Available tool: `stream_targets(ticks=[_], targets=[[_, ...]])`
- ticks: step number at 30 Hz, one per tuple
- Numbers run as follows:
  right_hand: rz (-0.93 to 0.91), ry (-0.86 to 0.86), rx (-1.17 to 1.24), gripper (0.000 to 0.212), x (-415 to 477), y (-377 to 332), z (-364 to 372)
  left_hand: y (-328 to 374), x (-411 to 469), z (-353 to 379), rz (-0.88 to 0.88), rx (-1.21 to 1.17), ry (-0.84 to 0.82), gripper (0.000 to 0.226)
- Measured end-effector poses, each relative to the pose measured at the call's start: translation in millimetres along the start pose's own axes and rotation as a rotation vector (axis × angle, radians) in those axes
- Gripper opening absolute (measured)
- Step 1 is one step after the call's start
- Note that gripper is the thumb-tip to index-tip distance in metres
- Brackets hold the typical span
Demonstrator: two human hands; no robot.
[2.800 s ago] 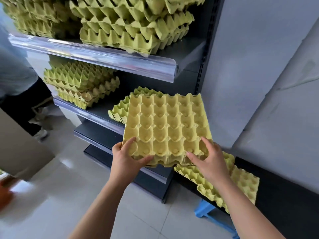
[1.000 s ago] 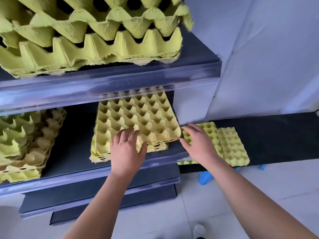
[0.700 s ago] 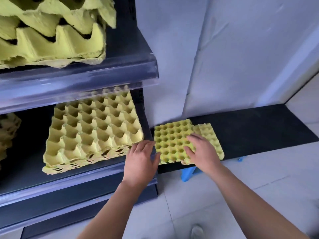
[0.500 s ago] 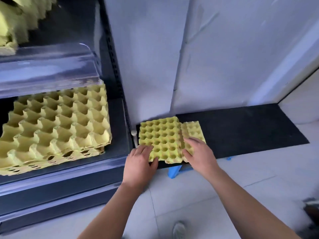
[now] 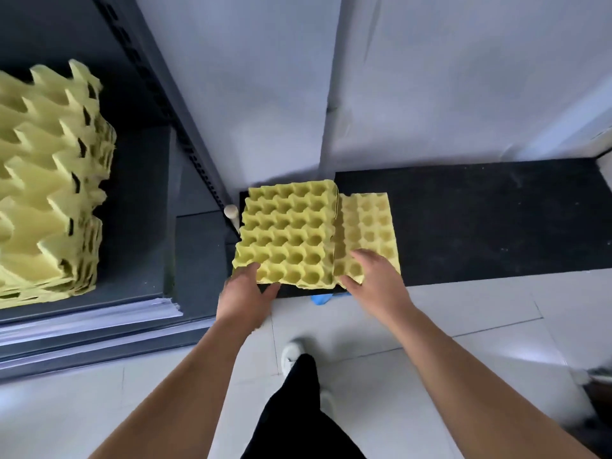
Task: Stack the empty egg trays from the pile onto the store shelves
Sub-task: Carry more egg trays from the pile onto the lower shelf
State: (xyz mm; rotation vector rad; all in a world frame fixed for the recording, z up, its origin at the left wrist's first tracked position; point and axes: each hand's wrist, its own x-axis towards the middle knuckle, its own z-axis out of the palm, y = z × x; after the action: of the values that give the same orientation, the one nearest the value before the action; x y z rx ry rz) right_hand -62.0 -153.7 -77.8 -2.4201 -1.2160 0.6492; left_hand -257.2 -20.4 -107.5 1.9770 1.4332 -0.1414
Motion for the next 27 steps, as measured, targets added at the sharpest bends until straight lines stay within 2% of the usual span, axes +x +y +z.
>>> stream_targets(ticks=[7, 13, 16, 19, 23, 27], targets=[[0.04, -0.13, 0.021, 0.066, 58.2, 20.2, 57.2, -34.0, 77.6, 35.9, -0.129, 0.009, -0.063, 0.072], [0.13, -0.215, 0.045, 0.079, 100.2, 38.8, 107.8, -69.1, 117.7, 72.3, -0.252, -0.038, -0.099, 0.069], [0.155, -0.251, 0.031, 0.082, 113.9, 49.1, 125.5, -81.0, 136.5, 85.4, -0.271, -0.056, -0.098, 0.075], [0.143, -0.223, 0.079, 0.076, 122.2, 60.4, 133.3, -84.8, 154.3, 93.1, -0.269, -0.065, -0.09, 0.078], [0.077, -0.123, 0.159, 0.044, 135.8, 71.3, 128.5, -83.9, 166.8, 100.0, -0.324, -0.177, -0.058, 0.072], [0.024, -0.127, 0.131, 0.037, 148.2, 87.0, 115.9, -84.1, 167.0, 103.0, -0.393, -0.204, -0.058, 0.098]])
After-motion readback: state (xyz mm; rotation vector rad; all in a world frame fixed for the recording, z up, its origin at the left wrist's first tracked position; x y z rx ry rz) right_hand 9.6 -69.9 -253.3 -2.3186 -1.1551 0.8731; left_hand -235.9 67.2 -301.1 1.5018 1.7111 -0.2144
